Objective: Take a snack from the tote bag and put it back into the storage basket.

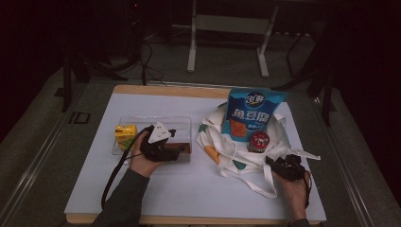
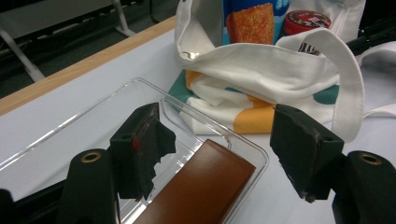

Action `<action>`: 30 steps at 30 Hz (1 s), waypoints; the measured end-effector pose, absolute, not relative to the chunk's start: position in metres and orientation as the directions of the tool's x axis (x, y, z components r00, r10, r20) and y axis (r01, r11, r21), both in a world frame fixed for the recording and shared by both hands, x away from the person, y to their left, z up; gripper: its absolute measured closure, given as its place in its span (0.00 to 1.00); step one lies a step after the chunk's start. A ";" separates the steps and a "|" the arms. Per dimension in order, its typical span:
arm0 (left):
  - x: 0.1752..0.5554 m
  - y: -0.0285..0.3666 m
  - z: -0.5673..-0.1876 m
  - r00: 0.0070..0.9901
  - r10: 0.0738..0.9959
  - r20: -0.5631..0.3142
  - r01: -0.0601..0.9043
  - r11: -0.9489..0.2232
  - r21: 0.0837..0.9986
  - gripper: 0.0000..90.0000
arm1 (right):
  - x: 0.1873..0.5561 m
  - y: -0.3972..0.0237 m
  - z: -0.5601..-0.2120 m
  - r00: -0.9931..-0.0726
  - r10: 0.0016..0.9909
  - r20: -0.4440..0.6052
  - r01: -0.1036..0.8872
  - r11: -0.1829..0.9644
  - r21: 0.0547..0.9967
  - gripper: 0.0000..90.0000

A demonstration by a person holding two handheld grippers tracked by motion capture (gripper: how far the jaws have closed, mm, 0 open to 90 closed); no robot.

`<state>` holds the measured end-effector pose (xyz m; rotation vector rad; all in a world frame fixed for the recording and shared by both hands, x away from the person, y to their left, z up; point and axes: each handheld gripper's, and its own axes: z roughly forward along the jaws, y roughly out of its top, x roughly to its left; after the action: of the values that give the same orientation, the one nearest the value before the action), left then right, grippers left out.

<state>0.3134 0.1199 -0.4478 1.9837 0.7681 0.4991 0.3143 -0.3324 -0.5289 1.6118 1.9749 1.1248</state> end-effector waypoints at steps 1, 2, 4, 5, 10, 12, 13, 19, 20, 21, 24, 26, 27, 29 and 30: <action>0.313 0.120 -0.449 0.725 0.688 0.037 0.314 -0.378 0.871 0.38 | 0.315 -0.333 -0.529 -0.286 0.935 0.209 0.656 0.033 0.754 0.63; 0.312 0.120 -0.450 0.724 0.689 0.030 0.317 -0.370 0.873 0.38 | 0.315 -0.333 -0.529 -0.288 0.934 0.211 0.658 0.033 0.752 0.62; 0.312 0.120 -0.451 0.726 0.687 0.037 0.317 -0.381 0.868 0.38 | 0.315 -0.333 -0.528 -0.292 0.934 0.207 0.662 0.041 0.748 0.63; 0.312 0.120 -0.452 0.725 0.687 0.037 0.318 -0.382 0.868 0.39 | 0.316 -0.333 -0.527 -0.290 0.935 0.206 0.667 0.043 0.744 0.63; 0.310 0.118 -0.453 0.733 0.680 0.025 0.318 -0.375 0.871 0.39 | 0.314 -0.329 -0.520 -0.301 0.941 0.155 0.656 0.086 0.750 0.68; 0.310 0.116 -0.454 0.738 0.674 0.023 0.315 -0.374 0.872 0.40 | 0.313 -0.328 -0.517 -0.310 0.942 0.130 0.644 0.108 0.758 0.70; 0.309 0.116 -0.455 0.740 0.672 0.019 0.314 -0.371 0.874 0.40 | 0.313 -0.329 -0.515 -0.313 0.942 0.121 0.640 0.115 0.760 0.71; 0.306 0.109 -0.456 0.760 0.650 0.011 0.303 -0.369 0.879 0.44 | 0.311 -0.330 -0.508 -0.324 0.939 0.113 0.629 0.125 0.768 0.74; 0.306 0.109 -0.456 0.763 0.647 0.009 0.303 -0.370 0.878 0.45 | 0.310 -0.330 -0.507 -0.326 0.938 0.115 0.628 0.124 0.768 0.74; 0.305 0.109 -0.457 0.765 0.644 0.004 0.304 -0.367 0.879 0.46 | 0.310 -0.331 -0.506 -0.329 0.938 0.107 0.622 0.131 0.772 0.73; 0.303 0.108 -0.457 0.775 0.632 0.002 0.298 -0.368 0.881 0.48 | 0.309 -0.331 -0.502 -0.331 0.939 0.094 0.617 0.140 0.774 0.73; 0.302 0.108 -0.458 0.781 0.625 0.002 0.294 -0.370 0.881 0.49 | 0.308 -0.332 -0.500 -0.332 0.939 0.086 0.615 0.147 0.775 0.73; 0.301 0.108 -0.458 0.785 0.619 0.001 0.294 -0.375 0.879 0.49 | 0.308 -0.332 -0.499 -0.335 0.938 0.085 0.615 0.149 0.775 0.72; 0.300 0.106 -0.458 0.788 0.615 0.007 0.289 -0.380 0.878 0.49 | 0.307 -0.334 -0.496 -0.335 0.939 0.075 0.614 0.157 0.774 0.72; 0.299 0.106 -0.458 0.790 0.613 0.006 0.288 -0.380 0.879 0.49 | 0.306 -0.335 -0.495 -0.337 0.939 0.076 0.611 0.156 0.776 0.72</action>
<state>0.2994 0.1058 -0.4581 1.9819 0.6749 0.4101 0.3063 -0.3352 -0.4948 1.4720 2.0130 1.0294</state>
